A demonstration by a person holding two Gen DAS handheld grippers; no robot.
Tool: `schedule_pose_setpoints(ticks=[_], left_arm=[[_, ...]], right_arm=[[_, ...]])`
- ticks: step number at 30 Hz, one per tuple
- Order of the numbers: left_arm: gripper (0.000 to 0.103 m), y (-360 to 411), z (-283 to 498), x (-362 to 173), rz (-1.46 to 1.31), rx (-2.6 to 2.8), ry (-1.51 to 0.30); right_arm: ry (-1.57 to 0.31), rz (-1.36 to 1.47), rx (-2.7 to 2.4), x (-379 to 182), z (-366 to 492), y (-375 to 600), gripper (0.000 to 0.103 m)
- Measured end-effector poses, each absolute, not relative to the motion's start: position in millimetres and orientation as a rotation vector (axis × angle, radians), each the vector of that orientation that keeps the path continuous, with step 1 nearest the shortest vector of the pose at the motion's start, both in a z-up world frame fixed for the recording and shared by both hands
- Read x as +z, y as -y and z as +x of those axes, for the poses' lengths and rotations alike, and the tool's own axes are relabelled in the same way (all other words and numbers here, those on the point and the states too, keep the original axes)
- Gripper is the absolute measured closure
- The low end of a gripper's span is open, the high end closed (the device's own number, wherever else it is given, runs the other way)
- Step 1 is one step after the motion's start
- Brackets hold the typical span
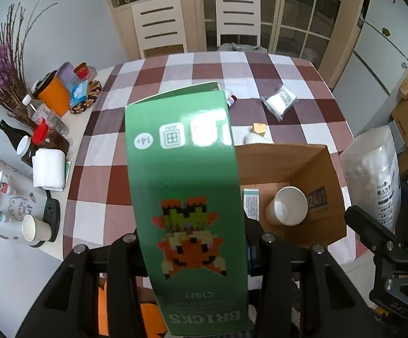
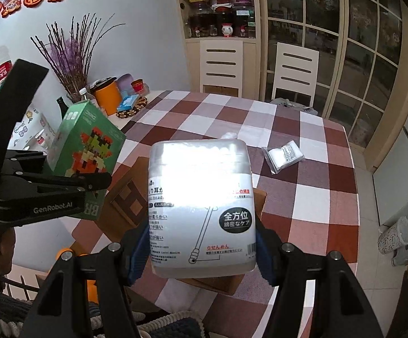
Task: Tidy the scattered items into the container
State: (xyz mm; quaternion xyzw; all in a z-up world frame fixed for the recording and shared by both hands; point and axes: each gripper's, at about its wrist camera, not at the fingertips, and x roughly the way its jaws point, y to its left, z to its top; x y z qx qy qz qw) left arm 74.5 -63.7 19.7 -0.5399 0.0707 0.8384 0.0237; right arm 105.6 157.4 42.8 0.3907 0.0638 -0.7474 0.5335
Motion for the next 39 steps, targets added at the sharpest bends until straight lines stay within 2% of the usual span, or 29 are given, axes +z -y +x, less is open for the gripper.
schedule_pose_setpoints(ticks=[17, 39], left_arm=[[0.058, 62.5, 53.5, -25.6, -1.840, 2.443, -0.254], [0.058, 65.5, 31.9, -40.3, -1.892, 2.375, -0.253]], right_arm=[[-0.136, 1.079, -1.779, 20.8, 98.9, -136.1, 0.039], [-0.125, 1.137, -1.773, 11.8, 93.9, -115.8, 0.039]])
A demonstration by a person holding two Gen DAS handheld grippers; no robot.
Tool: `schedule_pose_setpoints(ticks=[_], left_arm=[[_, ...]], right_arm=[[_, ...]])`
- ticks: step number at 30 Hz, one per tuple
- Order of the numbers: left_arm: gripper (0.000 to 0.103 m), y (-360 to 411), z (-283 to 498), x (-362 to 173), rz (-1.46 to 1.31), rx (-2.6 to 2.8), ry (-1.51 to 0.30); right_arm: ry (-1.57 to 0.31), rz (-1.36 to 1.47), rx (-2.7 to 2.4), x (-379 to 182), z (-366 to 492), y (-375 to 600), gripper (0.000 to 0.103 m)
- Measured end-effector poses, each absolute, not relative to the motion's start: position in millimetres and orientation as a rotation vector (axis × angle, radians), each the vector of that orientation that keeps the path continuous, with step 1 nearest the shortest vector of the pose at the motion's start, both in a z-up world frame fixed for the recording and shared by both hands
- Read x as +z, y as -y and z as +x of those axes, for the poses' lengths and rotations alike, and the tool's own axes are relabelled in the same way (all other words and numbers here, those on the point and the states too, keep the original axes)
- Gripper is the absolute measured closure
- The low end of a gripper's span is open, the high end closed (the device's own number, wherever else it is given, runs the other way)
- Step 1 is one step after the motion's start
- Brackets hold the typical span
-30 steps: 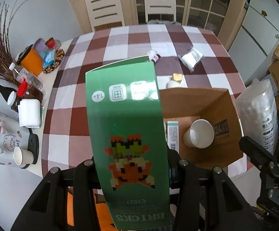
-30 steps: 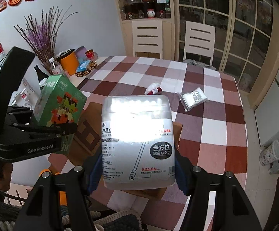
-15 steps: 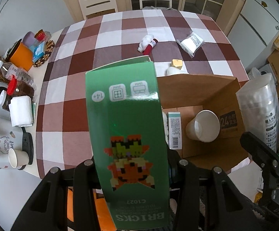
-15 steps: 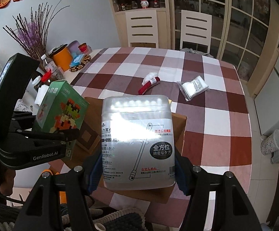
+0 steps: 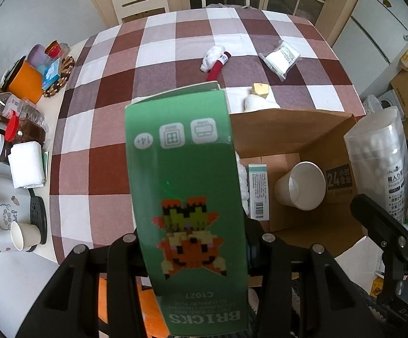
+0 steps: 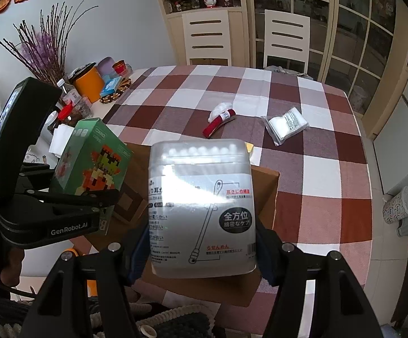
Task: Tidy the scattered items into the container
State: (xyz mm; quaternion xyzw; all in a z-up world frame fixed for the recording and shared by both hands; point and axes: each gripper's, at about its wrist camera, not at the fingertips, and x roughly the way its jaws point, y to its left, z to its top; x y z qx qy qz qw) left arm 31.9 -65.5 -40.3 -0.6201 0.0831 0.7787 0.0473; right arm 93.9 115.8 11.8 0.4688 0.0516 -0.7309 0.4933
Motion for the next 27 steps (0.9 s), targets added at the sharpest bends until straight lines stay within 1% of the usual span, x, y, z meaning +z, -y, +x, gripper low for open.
schedule_pose_setpoints(ticks=[19, 23, 24, 25, 26, 27], left_arm=[[0.058, 66.1, 29.2, -43.1, -1.906, 2.368, -0.257], [0.054, 63.6, 31.0, -41.3, -1.892, 2.390, -0.312], [0.048, 61.7, 31.8, -40.4, -1.881, 2.403, -0.339], [0.040, 60.7, 32.3, -38.9, -1.867, 2.413, -0.348], [0.037, 60.7, 32.1, -36.7, -1.851, 2.416, -0.336], [0.034, 61.6, 31.9, -33.9, -1.831, 2.422, -0.319]], right_arm=[[-0.112, 1.151, -1.767, 5.7, 92.2, -108.8, 0.039], [-0.126, 1.148, -1.757, 5.4, 93.5, -105.2, 0.038], [-0.133, 1.144, -1.758, 6.0, 94.7, -103.9, 0.037], [-0.138, 1.133, -1.771, 7.5, 95.7, -103.6, 0.023], [-0.135, 1.116, -1.788, 9.9, 96.3, -104.5, 0.010], [-0.120, 1.089, -1.806, 13.2, 96.5, -106.3, 0.009]])
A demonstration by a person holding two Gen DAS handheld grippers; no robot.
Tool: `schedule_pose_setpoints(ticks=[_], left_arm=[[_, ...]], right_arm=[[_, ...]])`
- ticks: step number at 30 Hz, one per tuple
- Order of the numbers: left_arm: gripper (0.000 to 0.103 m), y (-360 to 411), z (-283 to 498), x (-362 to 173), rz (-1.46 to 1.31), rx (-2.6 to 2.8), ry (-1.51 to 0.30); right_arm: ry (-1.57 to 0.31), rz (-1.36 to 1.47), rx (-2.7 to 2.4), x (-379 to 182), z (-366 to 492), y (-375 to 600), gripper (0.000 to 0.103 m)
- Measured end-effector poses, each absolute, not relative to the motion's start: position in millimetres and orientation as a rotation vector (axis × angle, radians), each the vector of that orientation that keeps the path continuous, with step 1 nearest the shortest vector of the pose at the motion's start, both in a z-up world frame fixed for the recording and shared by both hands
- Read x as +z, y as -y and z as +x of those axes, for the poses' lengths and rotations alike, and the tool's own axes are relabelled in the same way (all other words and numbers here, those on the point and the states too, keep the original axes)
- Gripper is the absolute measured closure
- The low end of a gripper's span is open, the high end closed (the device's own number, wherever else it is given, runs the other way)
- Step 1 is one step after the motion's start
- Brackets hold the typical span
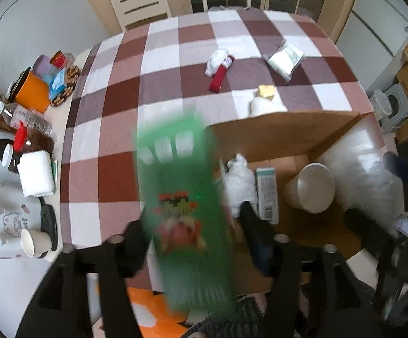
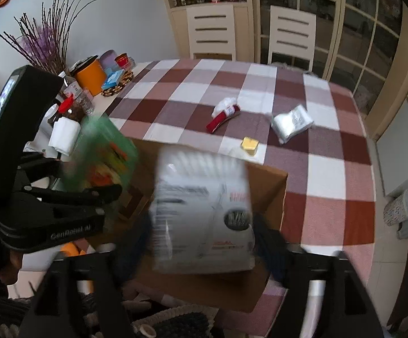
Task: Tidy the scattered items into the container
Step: 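Open the left tool into the box while the right tool releases the cotton-swab box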
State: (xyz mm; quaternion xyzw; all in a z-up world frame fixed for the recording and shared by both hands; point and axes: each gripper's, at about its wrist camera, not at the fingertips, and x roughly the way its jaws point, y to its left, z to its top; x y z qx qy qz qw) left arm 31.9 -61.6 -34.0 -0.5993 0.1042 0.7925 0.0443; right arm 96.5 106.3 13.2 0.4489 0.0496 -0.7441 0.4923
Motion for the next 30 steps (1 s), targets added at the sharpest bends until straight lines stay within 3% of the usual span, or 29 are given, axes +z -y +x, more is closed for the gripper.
schedule_pose_setpoints(ticks=[8, 30], left_arm=[[0.033, 73.3, 25.3, -28.7, -1.836, 2.458, -0.233], [0.032, 65.7, 28.8, -33.2, -1.863, 2.451, -0.281]], right_arm=[[-0.052, 1.044, -1.853, 19.2, 90.3, -113.7, 0.009], [-0.011, 1.081, -1.884, 13.2, 80.6, -128.2, 0.009]])
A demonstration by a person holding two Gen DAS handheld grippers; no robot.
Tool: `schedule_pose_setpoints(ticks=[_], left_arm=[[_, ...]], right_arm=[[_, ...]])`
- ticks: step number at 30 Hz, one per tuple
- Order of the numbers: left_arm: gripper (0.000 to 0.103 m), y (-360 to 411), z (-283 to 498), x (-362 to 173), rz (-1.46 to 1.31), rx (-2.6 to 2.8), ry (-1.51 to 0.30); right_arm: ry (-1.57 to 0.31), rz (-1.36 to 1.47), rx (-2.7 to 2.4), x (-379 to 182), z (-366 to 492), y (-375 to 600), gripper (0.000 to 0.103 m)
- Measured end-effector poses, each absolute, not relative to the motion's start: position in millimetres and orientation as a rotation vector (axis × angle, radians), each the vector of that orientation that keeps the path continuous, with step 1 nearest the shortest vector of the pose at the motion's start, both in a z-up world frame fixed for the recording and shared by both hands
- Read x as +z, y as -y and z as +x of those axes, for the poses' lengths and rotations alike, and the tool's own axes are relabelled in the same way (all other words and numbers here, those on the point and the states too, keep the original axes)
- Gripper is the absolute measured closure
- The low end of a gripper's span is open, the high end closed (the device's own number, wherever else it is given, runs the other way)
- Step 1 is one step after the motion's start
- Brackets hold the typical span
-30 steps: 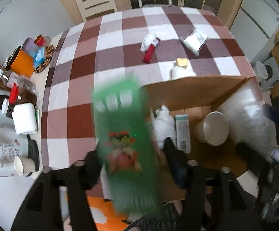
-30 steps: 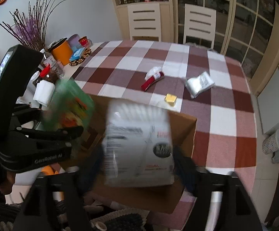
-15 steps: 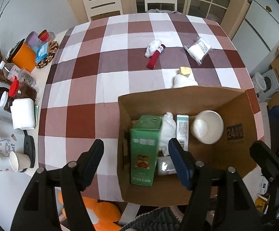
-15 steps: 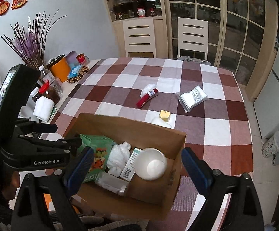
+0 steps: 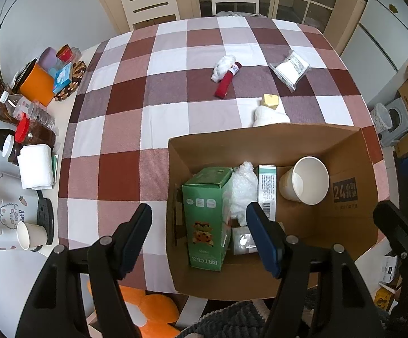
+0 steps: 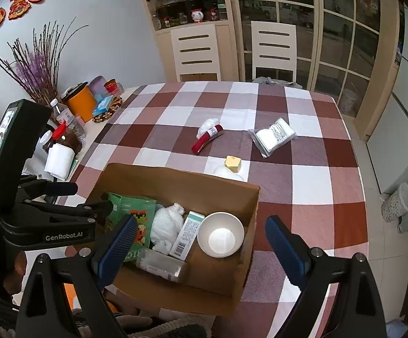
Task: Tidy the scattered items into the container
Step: 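Open the left tool into the box while the right tool releases the cotton-swab box, then withdraw both open tools from the box and turn toward the table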
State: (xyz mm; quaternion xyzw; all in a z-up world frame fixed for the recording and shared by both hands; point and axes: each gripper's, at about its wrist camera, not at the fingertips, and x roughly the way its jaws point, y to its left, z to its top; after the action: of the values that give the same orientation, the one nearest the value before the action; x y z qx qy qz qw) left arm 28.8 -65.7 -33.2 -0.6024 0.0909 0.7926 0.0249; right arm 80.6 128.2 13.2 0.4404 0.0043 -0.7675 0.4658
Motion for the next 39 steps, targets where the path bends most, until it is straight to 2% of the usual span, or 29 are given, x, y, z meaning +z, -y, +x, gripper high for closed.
schedule_pose_setpoints(ticks=[10, 39], left_arm=[[0.029, 64.2, 30.1, -36.1, -1.882, 2.453, -0.272], [0.028, 31.8, 53.4, -56.2, -1.988, 2.351, -0.234]], right_arm=[[0.001, 1.114, -1.907, 7.5, 73.4, -138.6, 0.009], [0.001, 1.168, -1.905, -16.0, 64.5, -180.4, 0.009]])
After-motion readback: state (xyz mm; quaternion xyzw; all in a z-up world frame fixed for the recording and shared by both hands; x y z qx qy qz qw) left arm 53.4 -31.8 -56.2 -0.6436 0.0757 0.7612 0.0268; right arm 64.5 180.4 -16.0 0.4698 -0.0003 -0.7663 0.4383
